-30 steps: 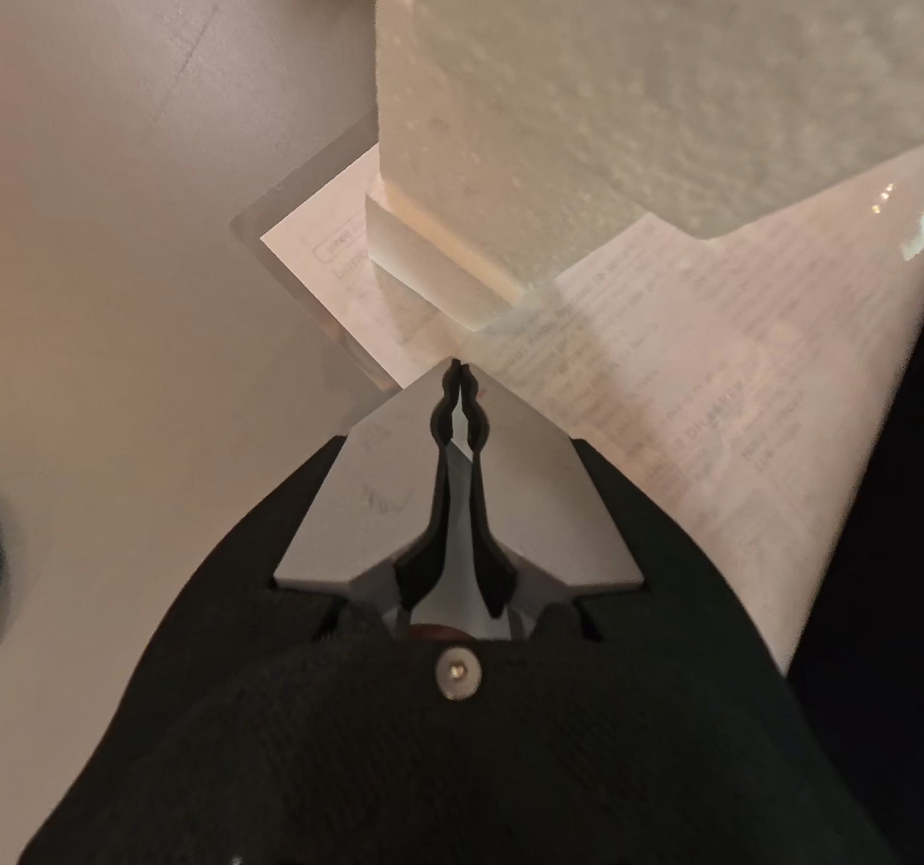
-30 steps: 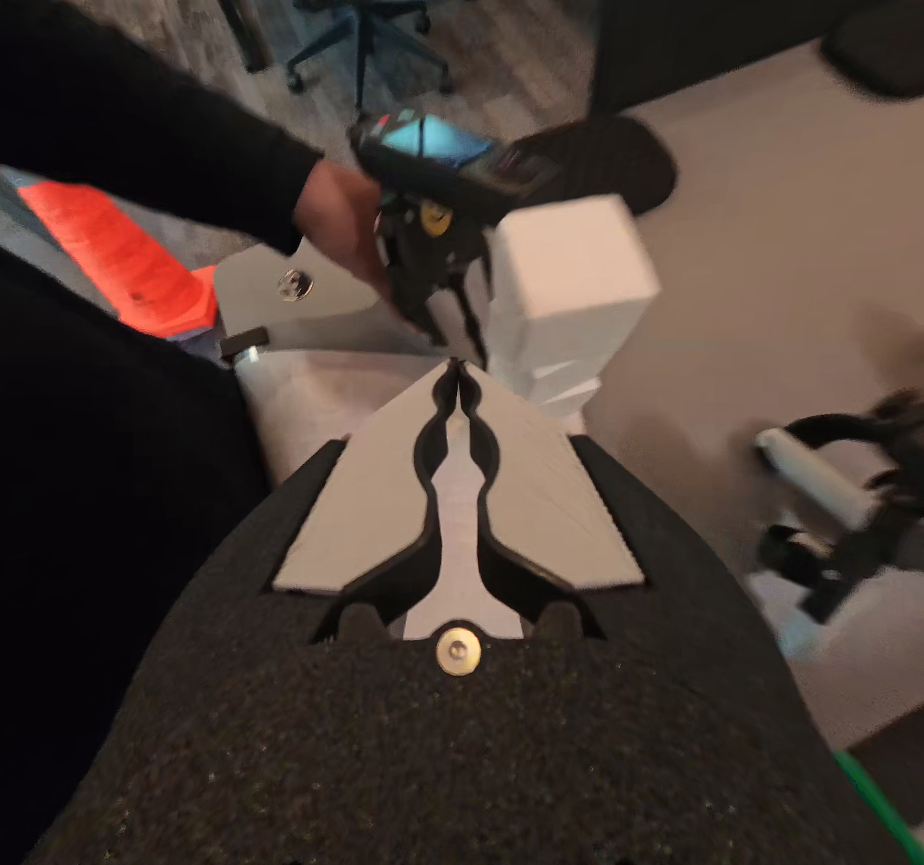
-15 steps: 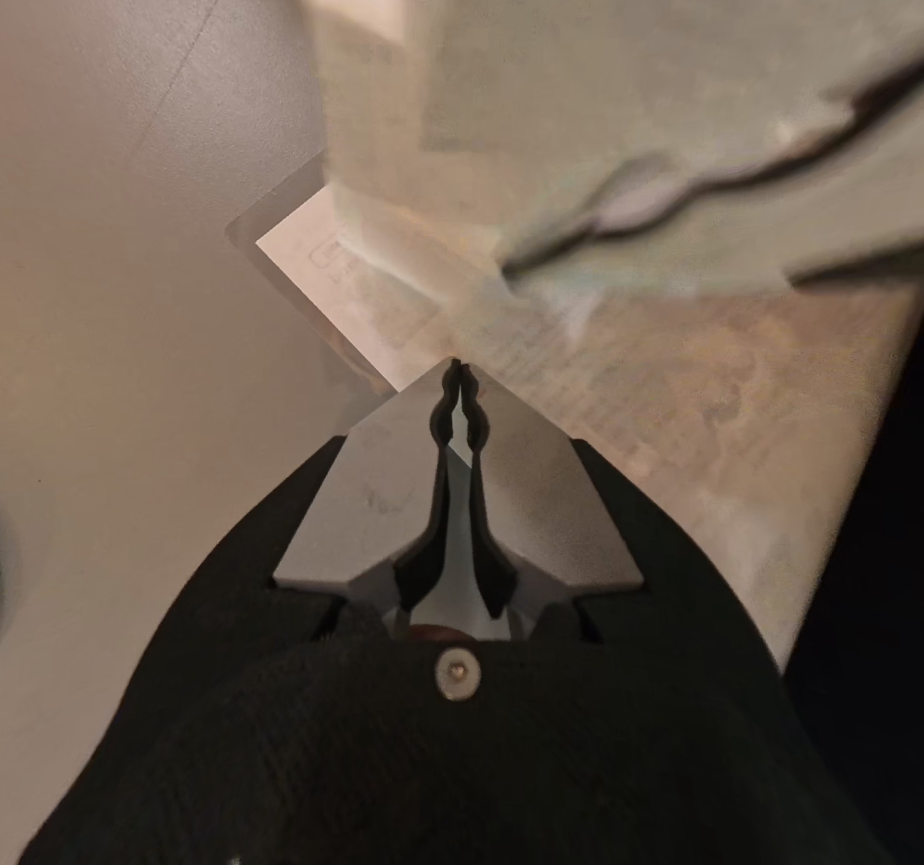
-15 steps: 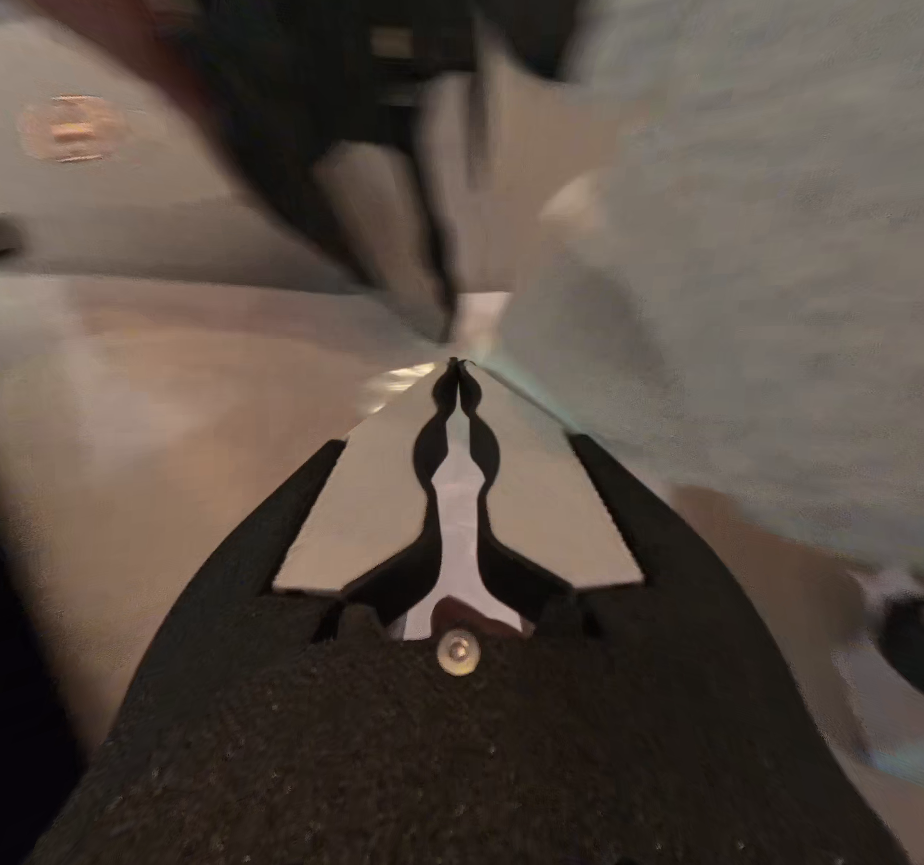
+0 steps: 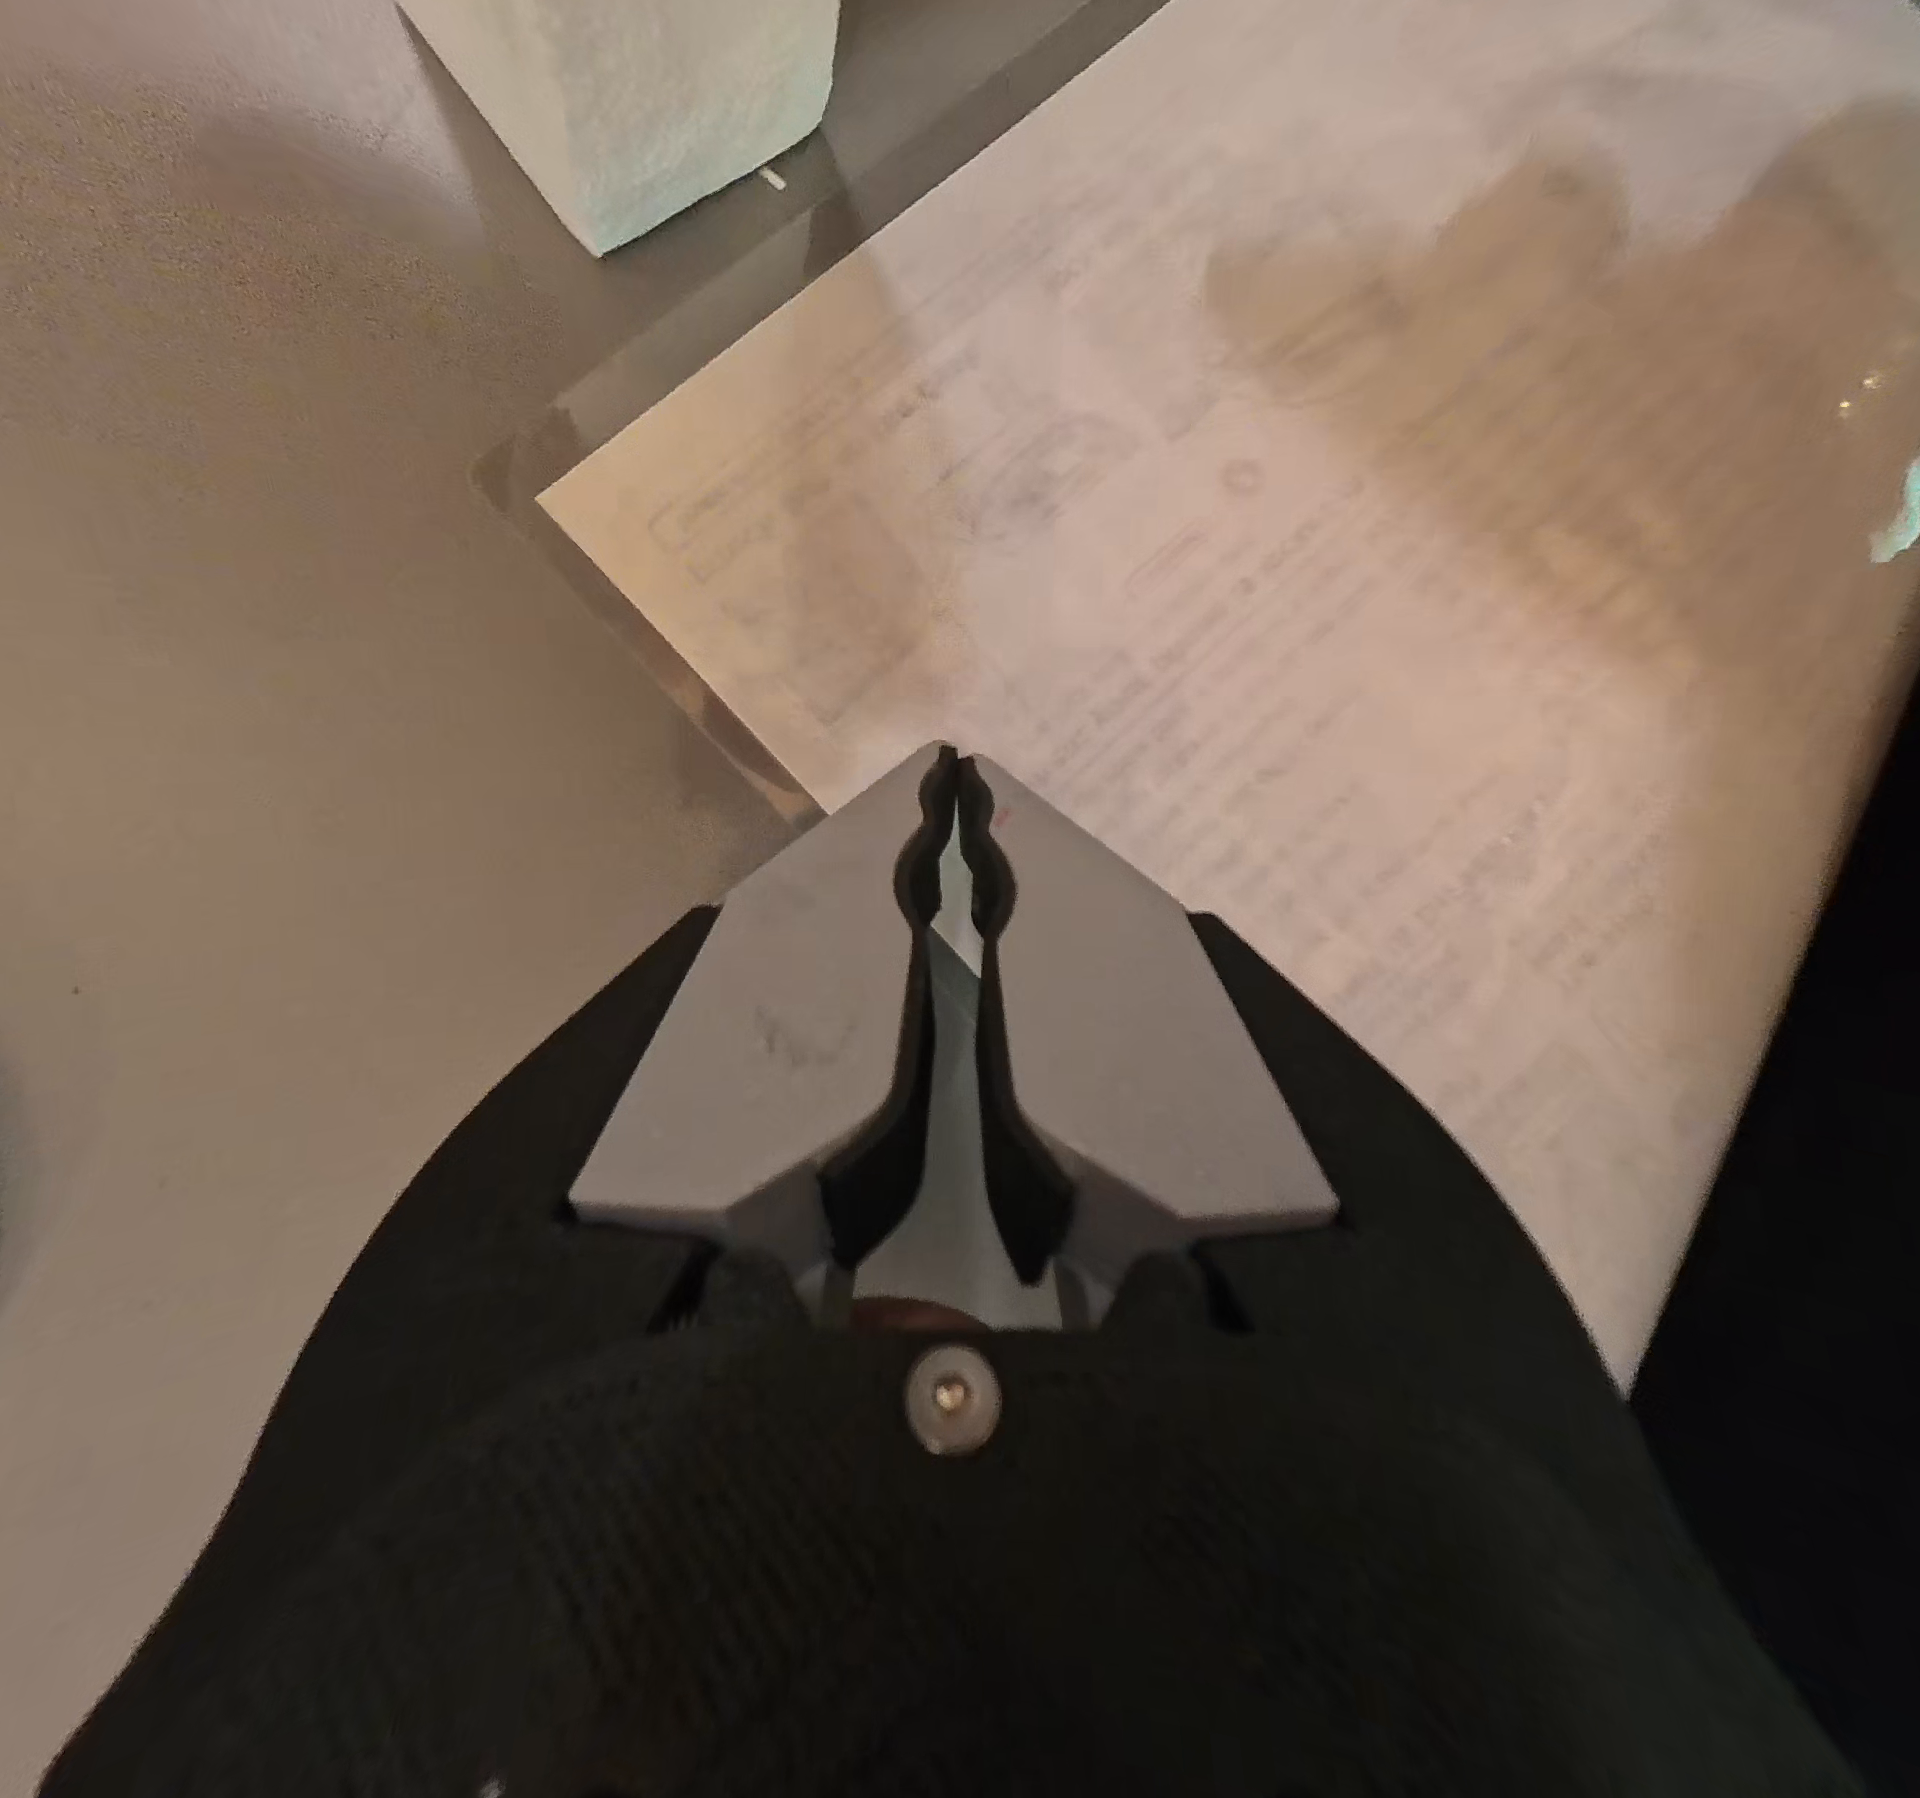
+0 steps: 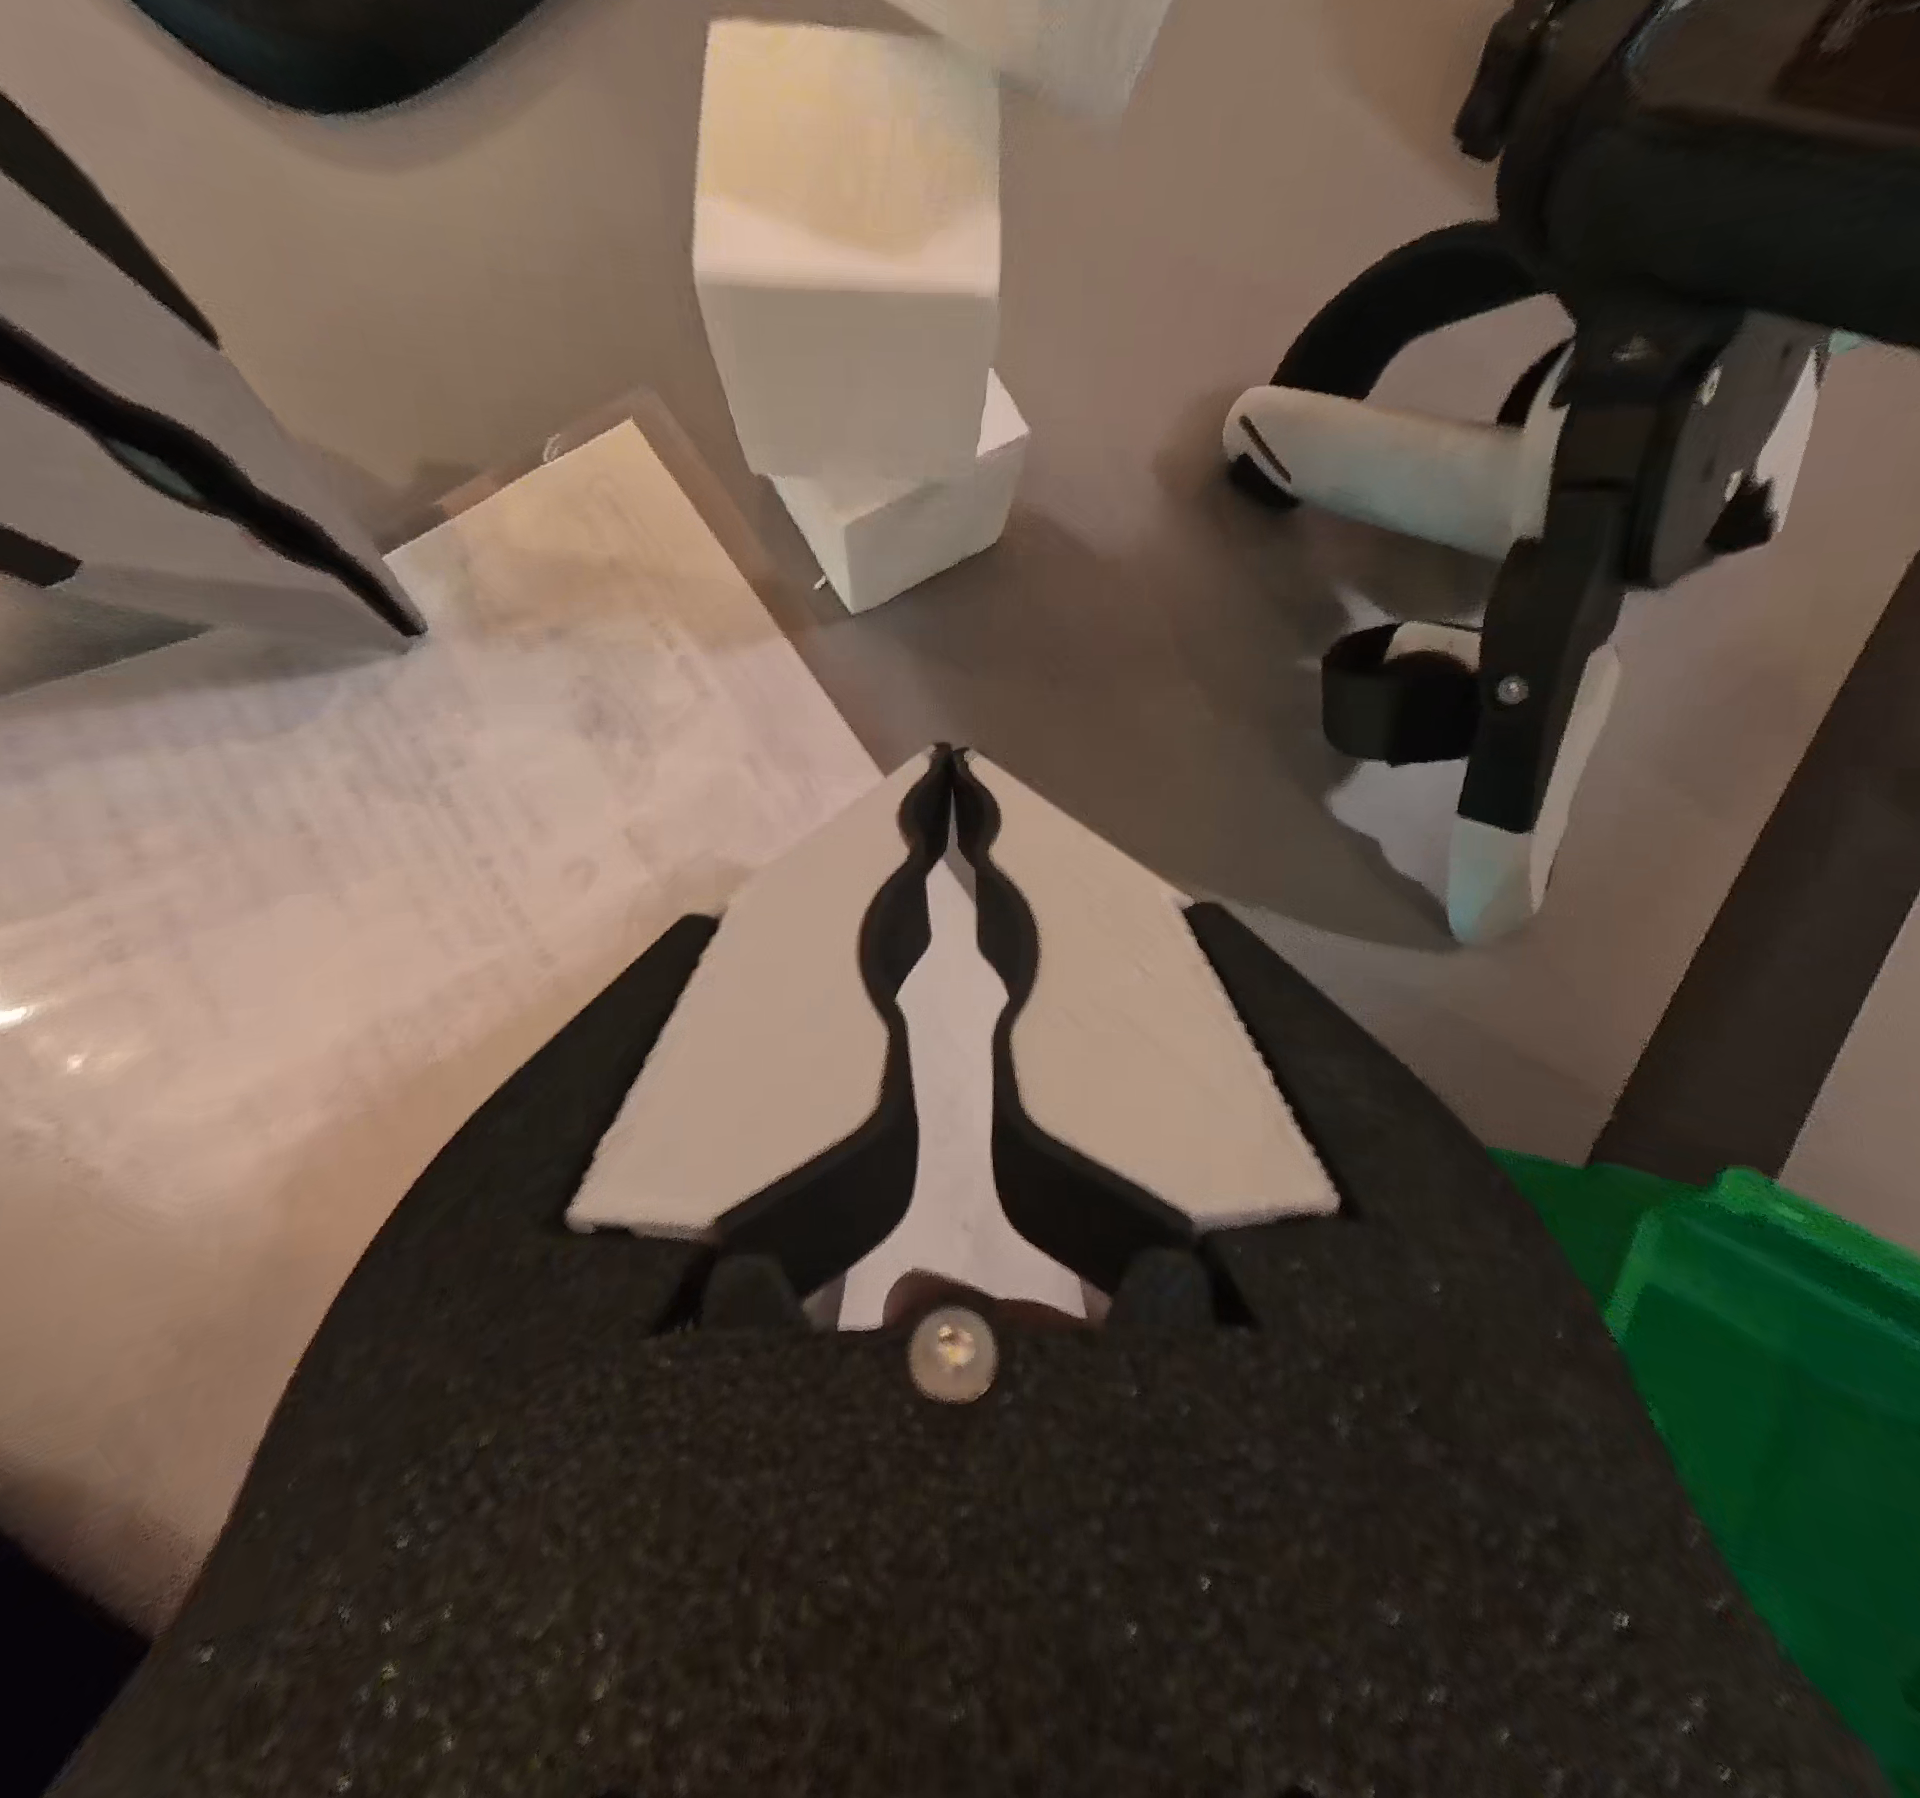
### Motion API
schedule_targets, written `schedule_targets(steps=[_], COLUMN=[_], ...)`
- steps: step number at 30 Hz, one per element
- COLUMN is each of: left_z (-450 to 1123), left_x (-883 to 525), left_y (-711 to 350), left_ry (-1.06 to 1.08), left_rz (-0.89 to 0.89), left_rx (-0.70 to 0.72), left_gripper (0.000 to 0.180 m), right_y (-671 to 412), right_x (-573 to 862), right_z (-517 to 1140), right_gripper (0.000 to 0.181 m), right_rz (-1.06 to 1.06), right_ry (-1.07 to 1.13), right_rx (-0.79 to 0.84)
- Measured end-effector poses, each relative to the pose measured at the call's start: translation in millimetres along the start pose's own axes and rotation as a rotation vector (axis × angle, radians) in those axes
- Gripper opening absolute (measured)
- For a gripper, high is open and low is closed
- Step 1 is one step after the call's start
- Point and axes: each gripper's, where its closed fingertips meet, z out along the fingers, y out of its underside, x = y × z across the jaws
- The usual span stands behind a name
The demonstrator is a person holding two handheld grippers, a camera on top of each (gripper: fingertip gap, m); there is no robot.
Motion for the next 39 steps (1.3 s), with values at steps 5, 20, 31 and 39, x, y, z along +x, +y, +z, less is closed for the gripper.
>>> schedule_targets(steps=[5,20,31,39], left_z=[0.6,1.1,1.2,2.5], left_x=[0.8,1.1,1.1,2.0], left_y=[-0.8,-1.0,-0.8,-1.9], left_ry=[0.007,-0.004,-0.017,-0.027], left_rz=[0.002,0.022,0.049,0.089], left_rx=[-0.003,0.006,-0.028,-0.061], left_gripper=[0.0,0.0,0.0,0.0], right_y=[6.2,43.7,67.8,60.7], right_x=[-10.2,-54.2,-42.9,-42.3], right_z=[-5.1,2.4,21.3,9.0], right_gripper=[0.0,0.034,0.0,0.0], right_rz=[0.019,-0.042,-0.136,-0.128], right_ry=[-0.048,-0.23,-0.247,-0.167], right_rx=[-0.005,-0.159,-0.322,-0.37])
